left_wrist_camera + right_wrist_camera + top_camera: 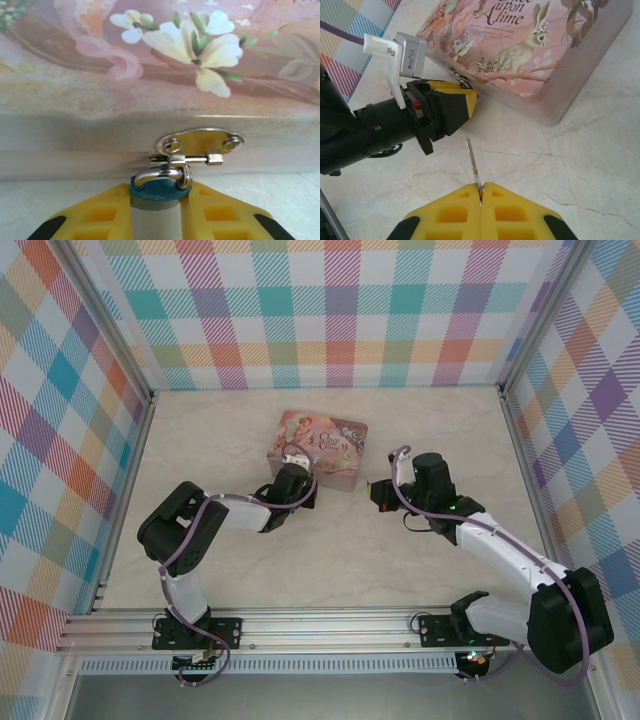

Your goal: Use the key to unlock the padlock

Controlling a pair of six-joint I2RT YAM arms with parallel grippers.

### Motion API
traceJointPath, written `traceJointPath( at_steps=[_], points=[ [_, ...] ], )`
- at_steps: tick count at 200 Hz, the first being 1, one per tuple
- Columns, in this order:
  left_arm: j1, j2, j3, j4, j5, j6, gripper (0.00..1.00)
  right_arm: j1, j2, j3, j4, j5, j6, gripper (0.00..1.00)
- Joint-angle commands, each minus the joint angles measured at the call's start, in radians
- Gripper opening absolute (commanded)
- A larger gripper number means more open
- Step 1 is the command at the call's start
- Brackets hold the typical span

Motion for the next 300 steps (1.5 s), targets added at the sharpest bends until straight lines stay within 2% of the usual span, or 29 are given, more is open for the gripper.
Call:
traceJointPath(
  at_steps=[1,56,134,192,232,300],
  points=[
    [-0.009,-0.060,0.026,-0.005,0.019,-0.037,0.22,0.000,0.011,-0.013,0.028,-0.007,-0.020,0.06],
    [-0.008,-0.107,0.041,-0.108,0.078,-0.148,0.21,0.001,0.019,-0.051,0.068,-0.047,-0.041,0.06],
    [-0.019,-0.181,0.054,-0.251,0.168,-0.316,0.18,0.028,0.042,-0.179,0.224,-0.062,-0.081,0.06],
    [-0.033,-0.201,0.042,-0.263,0.235,-0.529,0.15,0.087,0.090,-0.261,0.388,-0.039,-0.137,0.06],
    [-0.039,-0.210,0.023,-0.252,0.266,-0.650,0.12,0.110,0.162,-0.259,0.434,-0.035,-0.190,0.06],
    [-0.041,-0.192,0.005,-0.226,0.360,-0.767,0.08,0.125,0.269,-0.218,0.481,-0.045,-0.249,0.06]
  ],
)
